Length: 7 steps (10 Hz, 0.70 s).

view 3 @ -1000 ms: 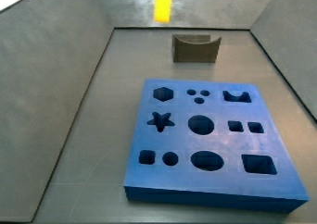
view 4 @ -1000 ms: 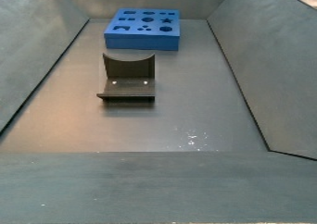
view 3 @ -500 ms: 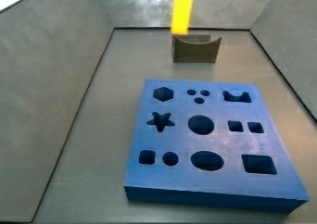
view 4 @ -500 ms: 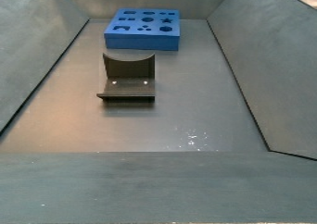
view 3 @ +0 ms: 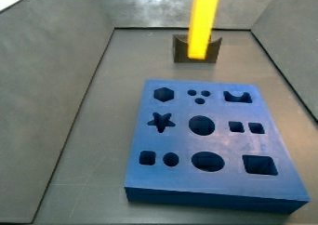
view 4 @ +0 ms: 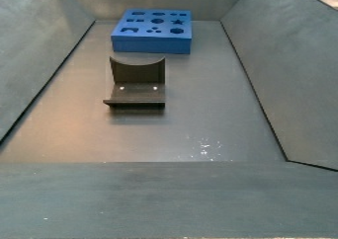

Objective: Pick up the double-square object. Move up. Rotate the double-square object. Place the double-square object on the fixture. Regrasp the double-square object. Move to above the board. Insert the double-square object.
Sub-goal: Insert the double-square object.

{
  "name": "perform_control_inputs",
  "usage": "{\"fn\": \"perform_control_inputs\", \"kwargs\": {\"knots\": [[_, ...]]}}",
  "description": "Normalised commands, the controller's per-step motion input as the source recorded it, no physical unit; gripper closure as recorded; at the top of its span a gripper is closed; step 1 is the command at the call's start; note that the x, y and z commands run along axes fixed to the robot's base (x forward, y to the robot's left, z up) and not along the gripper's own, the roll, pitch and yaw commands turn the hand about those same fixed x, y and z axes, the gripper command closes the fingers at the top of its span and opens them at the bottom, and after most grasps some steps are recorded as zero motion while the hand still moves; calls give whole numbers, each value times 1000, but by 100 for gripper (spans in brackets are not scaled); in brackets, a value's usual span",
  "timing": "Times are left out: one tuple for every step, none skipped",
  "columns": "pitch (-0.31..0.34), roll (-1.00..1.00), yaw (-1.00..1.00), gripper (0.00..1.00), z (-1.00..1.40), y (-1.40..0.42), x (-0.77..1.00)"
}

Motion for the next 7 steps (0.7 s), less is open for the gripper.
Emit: {"fn": "perform_control_inputs", "kwargs": {"knots": [[0, 0, -3, 100, -243, -131, 1000], [0, 0, 0, 100, -274, -94, 1000], [0, 0, 0, 100, -283, -80, 1000], [0, 0, 0, 100, -277, -46, 1000], [0, 0, 0, 100, -280, -37, 1000], [0, 0, 0, 100, -277, -37, 1000], [0, 0, 0, 100, -274, -40, 1000]]}}
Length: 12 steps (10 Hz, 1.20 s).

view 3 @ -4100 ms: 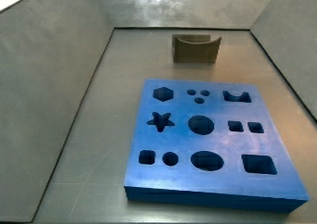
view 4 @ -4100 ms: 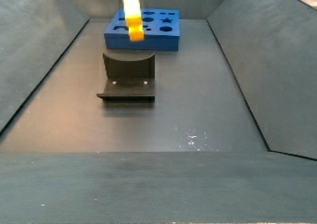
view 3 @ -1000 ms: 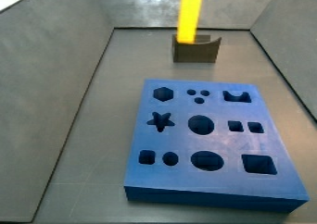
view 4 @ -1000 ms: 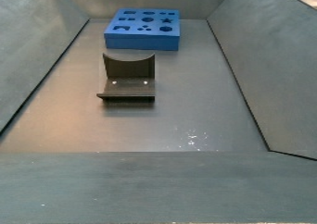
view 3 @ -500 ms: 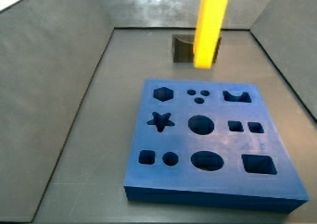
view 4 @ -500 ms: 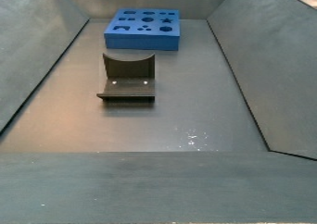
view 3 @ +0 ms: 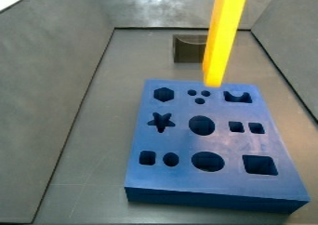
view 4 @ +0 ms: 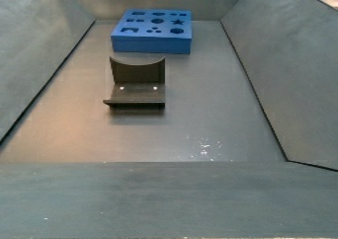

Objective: Pick up the double-square object. Move up. Rotate the double-square object. Place the double-square object on the fixture. Regrasp the double-square object. Move to above the board. Insert the double-square object.
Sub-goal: Insert the double-square object.

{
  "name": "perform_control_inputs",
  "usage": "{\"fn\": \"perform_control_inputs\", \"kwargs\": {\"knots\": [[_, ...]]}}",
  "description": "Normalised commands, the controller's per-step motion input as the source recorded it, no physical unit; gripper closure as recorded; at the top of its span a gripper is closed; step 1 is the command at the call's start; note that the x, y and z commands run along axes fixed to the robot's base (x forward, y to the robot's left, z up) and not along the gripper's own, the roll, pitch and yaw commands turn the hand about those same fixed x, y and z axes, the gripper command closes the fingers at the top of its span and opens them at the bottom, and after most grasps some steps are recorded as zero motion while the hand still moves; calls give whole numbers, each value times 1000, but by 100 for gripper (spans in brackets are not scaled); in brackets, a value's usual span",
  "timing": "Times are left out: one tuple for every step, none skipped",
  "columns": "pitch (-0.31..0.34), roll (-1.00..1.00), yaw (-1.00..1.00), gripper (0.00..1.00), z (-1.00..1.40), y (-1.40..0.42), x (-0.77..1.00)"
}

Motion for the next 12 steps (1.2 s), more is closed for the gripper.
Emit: {"fn": "perform_control_inputs", "kwargs": {"knots": [[0, 0, 0, 100, -237, -60, 1000], [0, -10, 0, 100, -140, -100, 1000], [0, -19, 0, 100, -66, -129, 1000], [0, -13, 0, 100, -20, -114, 1000], [0, -4, 0, 100, -26, -94, 1000], [13, 0, 0, 100, -37, -77, 1000], [29, 0, 0, 100, -43, -54, 1000], [31, 0, 0, 100, -40, -54, 1000], [34, 0, 0, 100, -46, -51, 1000], [39, 0, 0, 100, -49, -51, 1000], [57, 0, 0, 100, -46, -49, 1000], [59, 0, 0, 100, -37, -54, 1000]]}}
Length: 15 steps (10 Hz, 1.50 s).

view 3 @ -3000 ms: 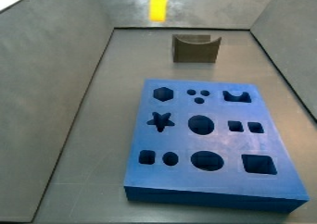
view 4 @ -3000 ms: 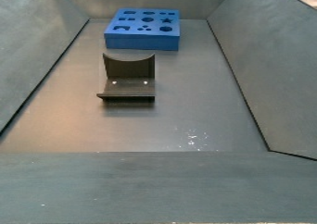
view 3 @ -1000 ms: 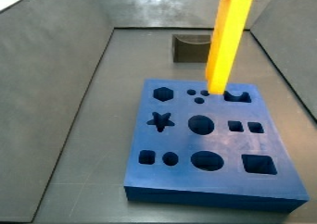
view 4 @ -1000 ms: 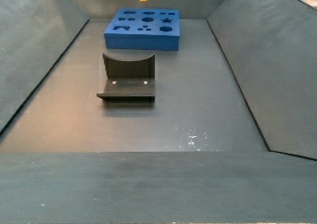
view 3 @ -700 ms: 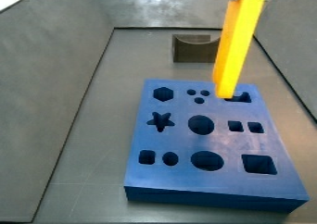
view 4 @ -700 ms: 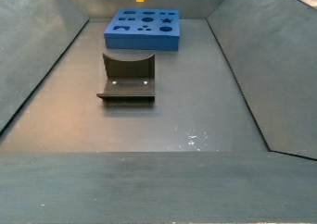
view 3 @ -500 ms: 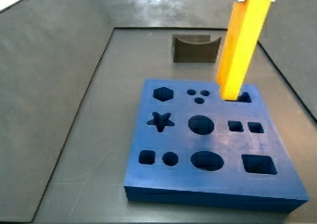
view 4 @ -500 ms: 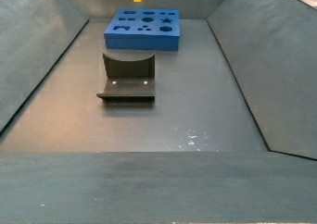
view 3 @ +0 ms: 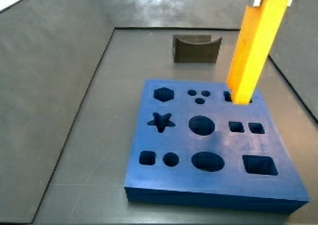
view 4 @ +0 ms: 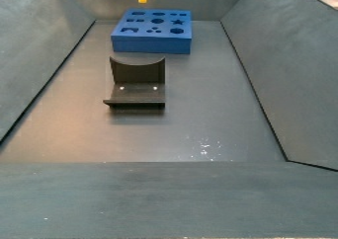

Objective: Pick up the double-square object. Move up. Rotate the double-square object. Place the double-square object on the fixture. Regrasp the double-square object. Move to above the board. Insert the double-square object.
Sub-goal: Insert the double-square object.

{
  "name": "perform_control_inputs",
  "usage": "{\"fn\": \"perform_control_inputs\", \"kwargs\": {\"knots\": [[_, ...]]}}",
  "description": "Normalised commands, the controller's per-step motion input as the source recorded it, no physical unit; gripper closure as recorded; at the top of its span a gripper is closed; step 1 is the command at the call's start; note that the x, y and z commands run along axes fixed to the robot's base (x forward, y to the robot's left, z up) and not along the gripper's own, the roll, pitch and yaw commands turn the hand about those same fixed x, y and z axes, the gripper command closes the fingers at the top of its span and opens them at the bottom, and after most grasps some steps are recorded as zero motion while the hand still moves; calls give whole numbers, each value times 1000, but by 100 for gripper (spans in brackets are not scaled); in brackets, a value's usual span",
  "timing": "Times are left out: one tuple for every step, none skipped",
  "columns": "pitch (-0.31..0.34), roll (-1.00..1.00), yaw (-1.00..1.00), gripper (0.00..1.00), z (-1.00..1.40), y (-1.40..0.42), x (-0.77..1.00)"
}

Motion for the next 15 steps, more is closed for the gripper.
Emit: {"fn": "perform_control_inputs", "kwargs": {"knots": [[67, 0, 0, 100, -3, -60, 1000], [79, 0, -54, 100, 0, -40, 974], [94, -1, -137, 100, 0, -17, 863], [110, -7, -246, 100, 0, 0, 731], [136, -14, -400, 100, 0, 0, 526], [140, -17, -506, 100, 0, 0, 394], [136, -20, -526, 100, 0, 0, 383], [126, -39, -511, 100, 0, 0, 411], [116, -50, -506, 100, 0, 0, 429], [120, -56, -506, 100, 11, 0, 426], [114, -63, -500, 100, 29, 0, 440], [97, -74, -500, 100, 37, 0, 471], [94, -74, -503, 100, 40, 0, 463], [86, -73, -494, 100, 31, 0, 480], [113, -33, -406, 100, 0, -54, 517]]}}
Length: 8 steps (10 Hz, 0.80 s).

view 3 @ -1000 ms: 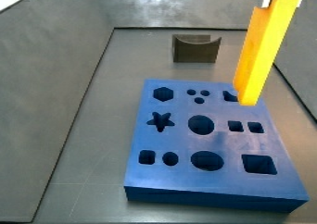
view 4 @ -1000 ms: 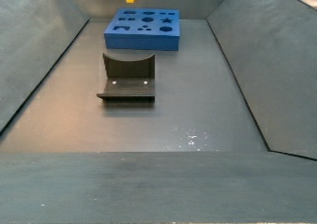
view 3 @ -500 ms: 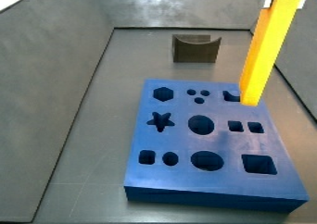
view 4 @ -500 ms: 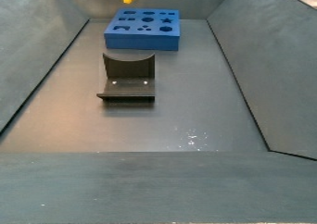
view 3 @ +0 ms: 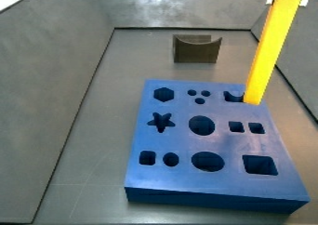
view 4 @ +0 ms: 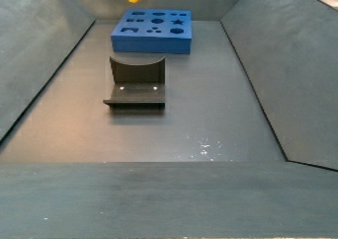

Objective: Pick up the double-square object. Move up. Rotate the double-square object. Place the double-square object on the fixture. Regrasp the double-square object. Move to above the board. Insert the double-square object.
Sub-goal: Insert the double-square object.

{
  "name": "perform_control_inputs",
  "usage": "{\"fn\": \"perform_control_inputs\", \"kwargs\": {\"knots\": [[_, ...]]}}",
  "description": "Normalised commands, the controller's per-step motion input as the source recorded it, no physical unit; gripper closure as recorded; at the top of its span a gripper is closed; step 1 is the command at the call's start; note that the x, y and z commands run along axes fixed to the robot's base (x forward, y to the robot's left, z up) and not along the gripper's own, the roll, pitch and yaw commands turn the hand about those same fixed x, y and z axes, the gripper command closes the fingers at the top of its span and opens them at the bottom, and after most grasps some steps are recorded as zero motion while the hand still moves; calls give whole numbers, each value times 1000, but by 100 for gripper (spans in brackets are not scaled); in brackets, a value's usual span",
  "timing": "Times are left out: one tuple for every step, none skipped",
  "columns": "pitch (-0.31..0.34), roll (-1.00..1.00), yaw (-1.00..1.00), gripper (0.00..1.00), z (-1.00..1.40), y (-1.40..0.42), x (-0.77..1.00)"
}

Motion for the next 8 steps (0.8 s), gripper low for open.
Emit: {"fn": "perform_control_inputs", "kwargs": {"knots": [[136, 0, -311, 100, 0, -103, 571], [173, 26, -274, 100, -63, -140, 557], [187, 47, -283, 100, -97, -129, 531], [184, 54, -320, 100, -103, -123, 494], [159, 54, -369, 100, -114, -109, 469], [119, 59, -363, 100, -129, -111, 526], [49, 41, -331, 100, -123, -129, 640], [6, 31, -320, 100, -123, -137, 703]]}}
